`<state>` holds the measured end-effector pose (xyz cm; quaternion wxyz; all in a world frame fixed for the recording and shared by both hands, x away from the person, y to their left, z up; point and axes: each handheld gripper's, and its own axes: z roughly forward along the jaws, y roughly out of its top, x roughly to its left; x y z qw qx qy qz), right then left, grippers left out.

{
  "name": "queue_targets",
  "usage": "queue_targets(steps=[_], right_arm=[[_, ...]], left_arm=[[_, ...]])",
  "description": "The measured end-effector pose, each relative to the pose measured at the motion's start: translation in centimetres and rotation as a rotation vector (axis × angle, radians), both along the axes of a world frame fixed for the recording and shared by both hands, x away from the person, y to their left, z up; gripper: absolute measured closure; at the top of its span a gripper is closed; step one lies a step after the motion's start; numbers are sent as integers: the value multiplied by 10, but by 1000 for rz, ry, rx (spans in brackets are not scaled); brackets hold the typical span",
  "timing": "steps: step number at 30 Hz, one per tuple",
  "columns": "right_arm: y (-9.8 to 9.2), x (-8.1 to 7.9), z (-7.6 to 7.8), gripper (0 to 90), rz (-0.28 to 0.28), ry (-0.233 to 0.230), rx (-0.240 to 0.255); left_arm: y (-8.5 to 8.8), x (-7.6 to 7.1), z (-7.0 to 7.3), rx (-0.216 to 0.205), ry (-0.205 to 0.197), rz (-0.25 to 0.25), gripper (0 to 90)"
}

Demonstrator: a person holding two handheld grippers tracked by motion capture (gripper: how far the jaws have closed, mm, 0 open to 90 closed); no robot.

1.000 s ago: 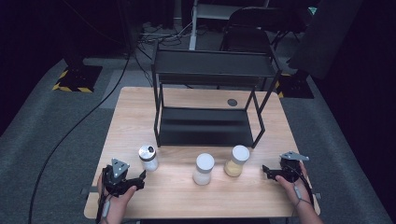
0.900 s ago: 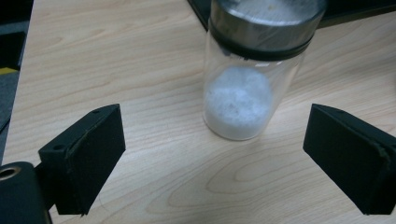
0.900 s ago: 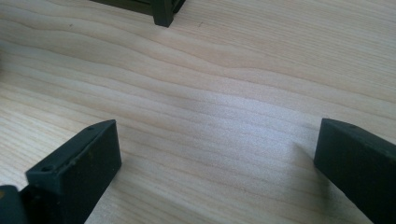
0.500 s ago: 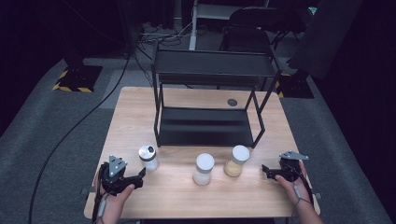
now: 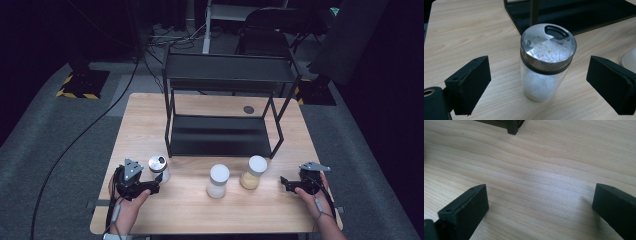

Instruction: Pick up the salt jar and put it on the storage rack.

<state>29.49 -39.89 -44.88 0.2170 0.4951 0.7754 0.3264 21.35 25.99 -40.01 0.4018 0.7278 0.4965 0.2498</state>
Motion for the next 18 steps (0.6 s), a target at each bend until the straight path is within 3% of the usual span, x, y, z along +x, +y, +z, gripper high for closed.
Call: queue_targets(steps=[18], right_arm=[[0, 0, 0, 3, 1, 0, 0]], left_arm=[[-13, 28, -12, 16, 10, -23, 65]])
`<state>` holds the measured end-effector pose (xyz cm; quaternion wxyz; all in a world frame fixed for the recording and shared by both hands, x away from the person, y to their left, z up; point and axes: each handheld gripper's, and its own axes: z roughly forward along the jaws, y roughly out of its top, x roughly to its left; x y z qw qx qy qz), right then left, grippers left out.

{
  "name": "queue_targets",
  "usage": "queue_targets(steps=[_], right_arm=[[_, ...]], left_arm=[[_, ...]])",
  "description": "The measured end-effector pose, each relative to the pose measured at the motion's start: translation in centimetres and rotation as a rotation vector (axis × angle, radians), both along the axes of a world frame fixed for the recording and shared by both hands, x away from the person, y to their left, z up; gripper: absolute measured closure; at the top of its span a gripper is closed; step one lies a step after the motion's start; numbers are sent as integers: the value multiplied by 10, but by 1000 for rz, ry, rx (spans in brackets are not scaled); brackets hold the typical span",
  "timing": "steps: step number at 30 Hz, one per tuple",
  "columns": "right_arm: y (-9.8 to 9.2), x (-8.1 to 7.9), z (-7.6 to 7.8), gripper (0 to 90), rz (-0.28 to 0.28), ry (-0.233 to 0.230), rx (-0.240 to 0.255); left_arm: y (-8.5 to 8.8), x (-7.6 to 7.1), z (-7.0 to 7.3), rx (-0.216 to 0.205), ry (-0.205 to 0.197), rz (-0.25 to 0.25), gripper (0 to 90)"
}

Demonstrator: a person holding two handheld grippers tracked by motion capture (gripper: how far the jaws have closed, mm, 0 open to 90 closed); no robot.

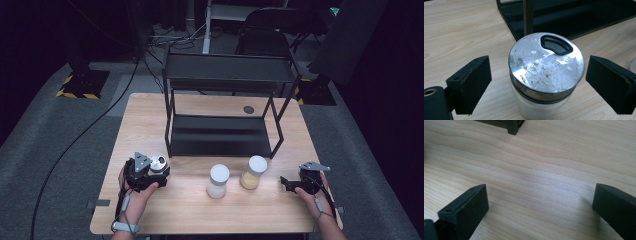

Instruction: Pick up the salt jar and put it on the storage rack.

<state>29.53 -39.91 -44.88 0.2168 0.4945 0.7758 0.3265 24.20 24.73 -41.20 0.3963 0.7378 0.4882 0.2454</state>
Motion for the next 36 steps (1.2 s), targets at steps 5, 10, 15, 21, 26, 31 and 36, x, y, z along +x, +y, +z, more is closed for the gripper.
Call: queue_targets(steps=[5, 10, 15, 21, 26, 31, 36], right_arm=[[0, 0, 0, 3, 0, 0, 0], [0, 0, 0, 3, 0, 0, 0], [0, 0, 0, 3, 0, 0, 0], [0, 0, 0, 3, 0, 0, 0], [0, 0, 0, 3, 0, 0, 0], [0, 0, 0, 3, 0, 1, 0], [0, 0, 0, 3, 0, 1, 0]], left_arm=[[-3, 5, -5, 18, 10, -1, 75], [-6, 10, -10, 36, 18, -8, 105], [-11, 13, -13, 49, 29, -11, 156], [-18, 17, -15, 81, 37, -21, 252], [-16, 17, -18, 75, 39, -19, 293], [-12, 16, -22, 44, 30, -15, 303], [-11, 12, -28, 25, 2, -8, 304]])
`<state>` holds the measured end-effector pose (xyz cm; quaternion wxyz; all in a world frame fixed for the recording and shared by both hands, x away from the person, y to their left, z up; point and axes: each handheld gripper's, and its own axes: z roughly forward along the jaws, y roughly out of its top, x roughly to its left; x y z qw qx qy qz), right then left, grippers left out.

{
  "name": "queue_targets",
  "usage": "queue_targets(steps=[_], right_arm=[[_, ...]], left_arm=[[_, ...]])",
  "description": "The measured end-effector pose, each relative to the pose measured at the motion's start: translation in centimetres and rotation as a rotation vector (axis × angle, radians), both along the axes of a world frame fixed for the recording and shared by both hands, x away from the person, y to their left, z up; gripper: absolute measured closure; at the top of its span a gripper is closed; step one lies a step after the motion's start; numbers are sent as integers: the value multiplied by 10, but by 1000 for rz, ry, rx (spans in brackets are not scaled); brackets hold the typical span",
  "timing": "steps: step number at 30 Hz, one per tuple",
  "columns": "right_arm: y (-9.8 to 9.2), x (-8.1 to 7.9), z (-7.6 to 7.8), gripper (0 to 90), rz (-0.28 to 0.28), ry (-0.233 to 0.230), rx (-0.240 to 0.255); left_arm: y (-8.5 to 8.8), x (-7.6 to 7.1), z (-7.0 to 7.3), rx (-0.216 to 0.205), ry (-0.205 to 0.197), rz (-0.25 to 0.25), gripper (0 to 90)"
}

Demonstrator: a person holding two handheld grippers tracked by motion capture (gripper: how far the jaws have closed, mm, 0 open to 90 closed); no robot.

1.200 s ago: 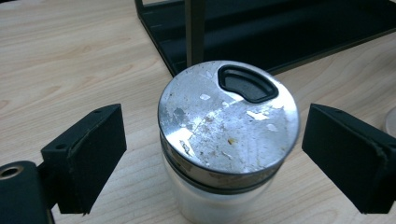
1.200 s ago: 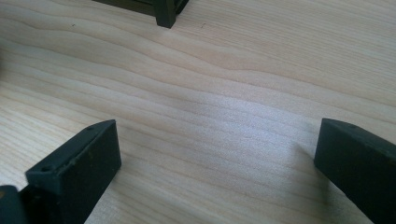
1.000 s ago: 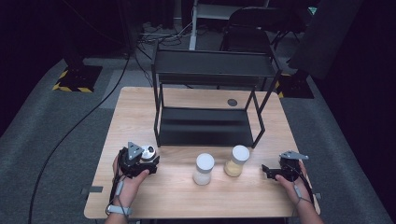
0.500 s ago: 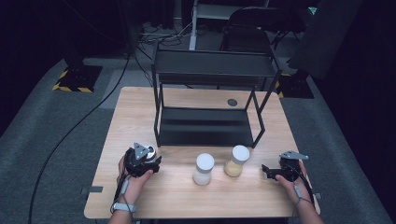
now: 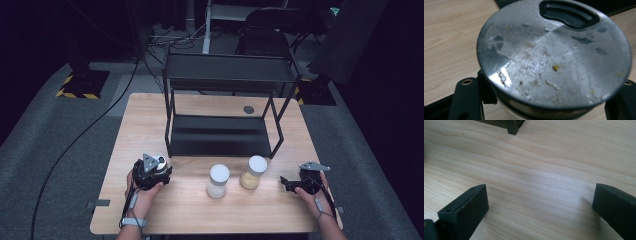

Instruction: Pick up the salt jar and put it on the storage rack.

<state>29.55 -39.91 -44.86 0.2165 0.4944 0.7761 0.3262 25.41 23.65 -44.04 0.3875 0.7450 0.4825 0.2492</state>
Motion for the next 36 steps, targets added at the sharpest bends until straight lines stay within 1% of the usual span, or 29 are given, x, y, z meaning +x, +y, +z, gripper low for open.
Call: queue_targets(steps=[5, 6, 8, 10, 11, 14, 16, 21, 23, 27, 30, 36], right_arm=[[0, 0, 0, 3, 0, 0, 0], [0, 0, 0, 3, 0, 0, 0], [0, 0, 0, 3, 1, 0, 0], [0, 0, 0, 3, 1, 0, 0], [0, 0, 0, 3, 2, 0, 0], [0, 0, 0, 3, 3, 0, 0], [0, 0, 0, 3, 3, 0, 0], [0, 0, 0, 3, 3, 0, 0], [0, 0, 0, 3, 3, 0, 0], [0, 0, 0, 3, 3, 0, 0], [0, 0, 0, 3, 3, 0, 0], [0, 0, 0, 3, 3, 0, 0]], left_arm=[[0, 0, 0, -3, -4, -1, 306], [0, -1, 0, -5, -9, -2, 306], [1, -2, 1, -19, -16, -7, 306], [1, -2, 2, -21, -21, -12, 306], [0, -2, 6, -24, -31, -19, 306], [-2, -3, 12, -35, -42, -35, 306], [-5, -3, 17, -28, -48, -51, 306], [-10, -3, 27, -54, -66, -85, 306], [-12, -2, 32, -52, -71, -99, 306], [-17, 4, 41, -46, -76, -119, 306], [-19, 9, 47, -51, -79, -129, 306], [-26, 19, 60, -40, -91, -149, 306]])
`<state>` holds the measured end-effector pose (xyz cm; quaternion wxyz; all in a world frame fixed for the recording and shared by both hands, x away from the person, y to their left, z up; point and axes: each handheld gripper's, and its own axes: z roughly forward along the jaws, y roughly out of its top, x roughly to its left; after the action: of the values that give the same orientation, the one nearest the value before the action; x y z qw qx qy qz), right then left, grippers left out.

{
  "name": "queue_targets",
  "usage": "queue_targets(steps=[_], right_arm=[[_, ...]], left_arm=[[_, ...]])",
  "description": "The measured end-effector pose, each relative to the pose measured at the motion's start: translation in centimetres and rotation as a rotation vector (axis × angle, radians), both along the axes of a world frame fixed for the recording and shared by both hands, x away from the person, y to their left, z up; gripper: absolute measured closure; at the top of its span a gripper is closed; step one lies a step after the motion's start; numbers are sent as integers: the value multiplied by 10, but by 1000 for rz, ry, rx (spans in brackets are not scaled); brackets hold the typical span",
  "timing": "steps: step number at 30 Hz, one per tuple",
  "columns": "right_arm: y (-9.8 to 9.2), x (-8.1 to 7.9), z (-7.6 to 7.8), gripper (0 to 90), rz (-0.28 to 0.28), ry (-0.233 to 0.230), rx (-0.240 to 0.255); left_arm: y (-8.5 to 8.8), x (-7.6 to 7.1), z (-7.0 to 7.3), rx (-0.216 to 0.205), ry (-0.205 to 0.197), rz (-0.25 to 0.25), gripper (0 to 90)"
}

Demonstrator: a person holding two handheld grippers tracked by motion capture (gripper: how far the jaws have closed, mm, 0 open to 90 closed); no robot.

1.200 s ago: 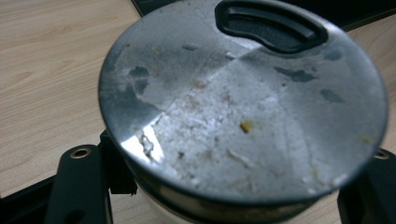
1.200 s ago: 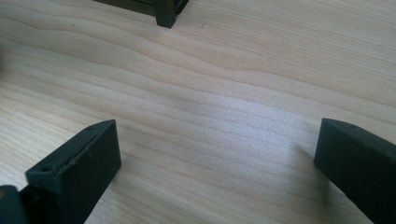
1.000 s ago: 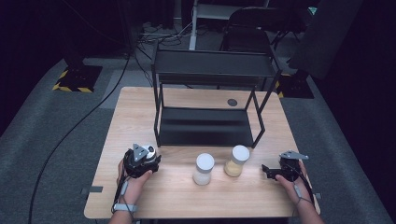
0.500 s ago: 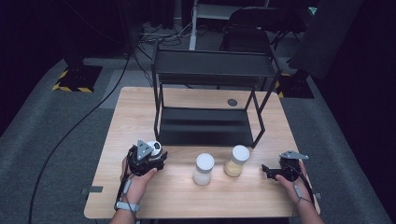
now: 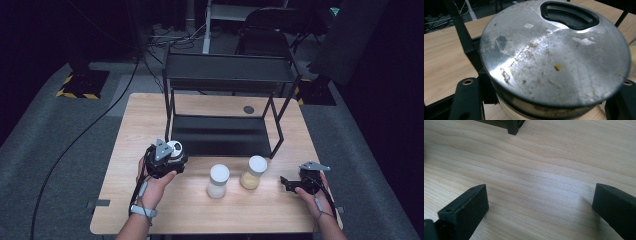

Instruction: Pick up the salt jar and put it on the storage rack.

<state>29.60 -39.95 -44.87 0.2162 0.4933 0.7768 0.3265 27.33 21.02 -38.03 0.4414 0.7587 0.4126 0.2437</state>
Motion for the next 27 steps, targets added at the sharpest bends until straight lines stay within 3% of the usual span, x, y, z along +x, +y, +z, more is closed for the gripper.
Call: queue_targets(steps=[9, 17, 27], right_arm=[[0, 0, 0, 3, 0, 0, 0], [0, 0, 0, 3, 0, 0, 0], [-1, 1, 0, 3, 4, 0, 1]], left_arm=[[-11, 20, 17, 11, -7, -34, 306], [-19, 49, 29, 26, 12, -51, 306], [-30, 71, 26, 8, 6, -31, 306]])
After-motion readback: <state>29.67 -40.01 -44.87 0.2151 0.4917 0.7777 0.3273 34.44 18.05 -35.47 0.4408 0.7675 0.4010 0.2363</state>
